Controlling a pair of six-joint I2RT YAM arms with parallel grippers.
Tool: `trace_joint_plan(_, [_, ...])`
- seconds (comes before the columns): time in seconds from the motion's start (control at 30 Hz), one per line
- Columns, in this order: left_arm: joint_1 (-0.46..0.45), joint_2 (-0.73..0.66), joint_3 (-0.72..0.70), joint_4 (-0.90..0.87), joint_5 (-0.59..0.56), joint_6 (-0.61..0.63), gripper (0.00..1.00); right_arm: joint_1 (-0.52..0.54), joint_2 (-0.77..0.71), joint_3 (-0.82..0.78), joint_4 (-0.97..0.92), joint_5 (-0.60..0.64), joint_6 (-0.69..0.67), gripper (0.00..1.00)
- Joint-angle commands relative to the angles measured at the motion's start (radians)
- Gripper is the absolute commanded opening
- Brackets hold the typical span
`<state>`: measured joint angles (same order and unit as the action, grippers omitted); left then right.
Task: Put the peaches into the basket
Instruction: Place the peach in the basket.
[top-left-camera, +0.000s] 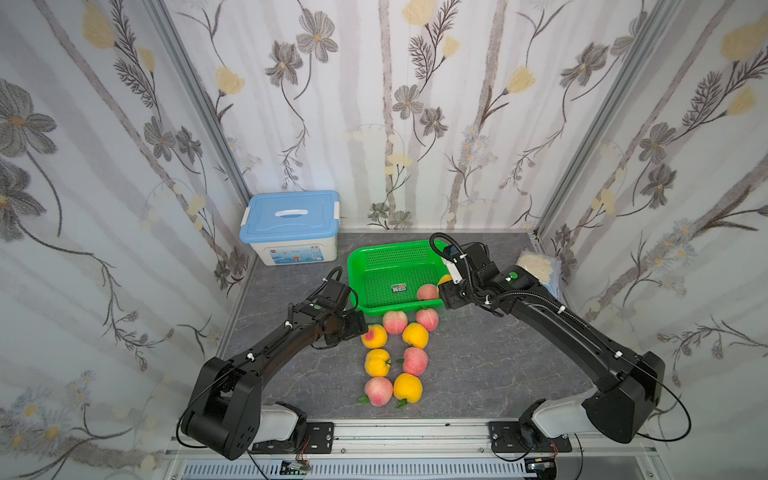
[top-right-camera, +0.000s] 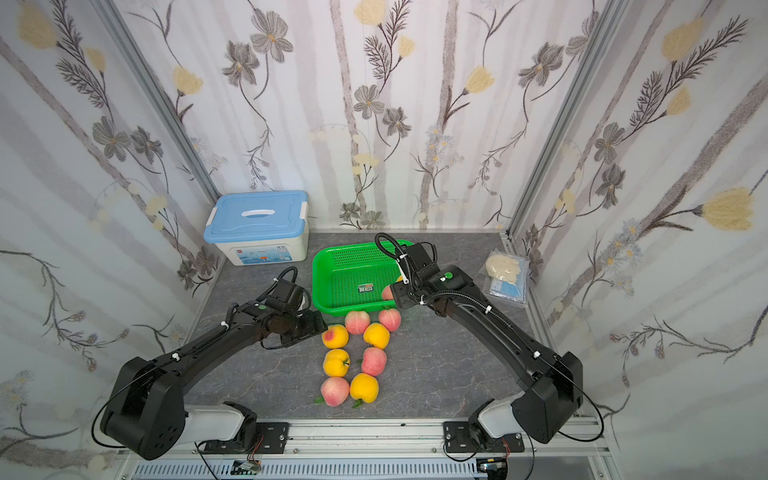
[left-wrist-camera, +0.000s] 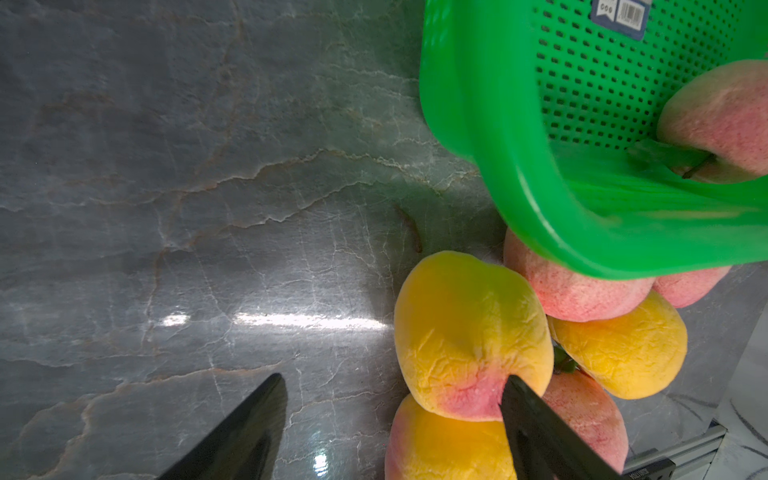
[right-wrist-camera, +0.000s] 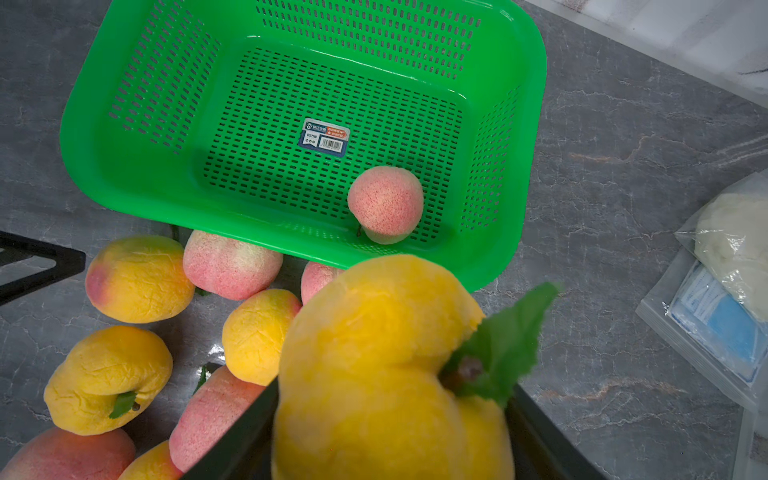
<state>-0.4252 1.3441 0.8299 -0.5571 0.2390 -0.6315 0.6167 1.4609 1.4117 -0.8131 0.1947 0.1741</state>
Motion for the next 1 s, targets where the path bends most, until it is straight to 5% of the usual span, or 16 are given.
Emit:
trace_joint_plan(0.0, [-0.003, -0.003, 0.007, -0.019, -0.006, -0.002, 0.84, -0.008, 0.050, 0.047, 0.044, -0.027, -0.004, 0.47])
trace_joint_plan(0.97, [-0.006, -0.002, 0.005, -0.037, -0.030, 0.036, 0.84, -0.115, 0.617, 0.419, 0.072, -0.151, -0.027, 0.49])
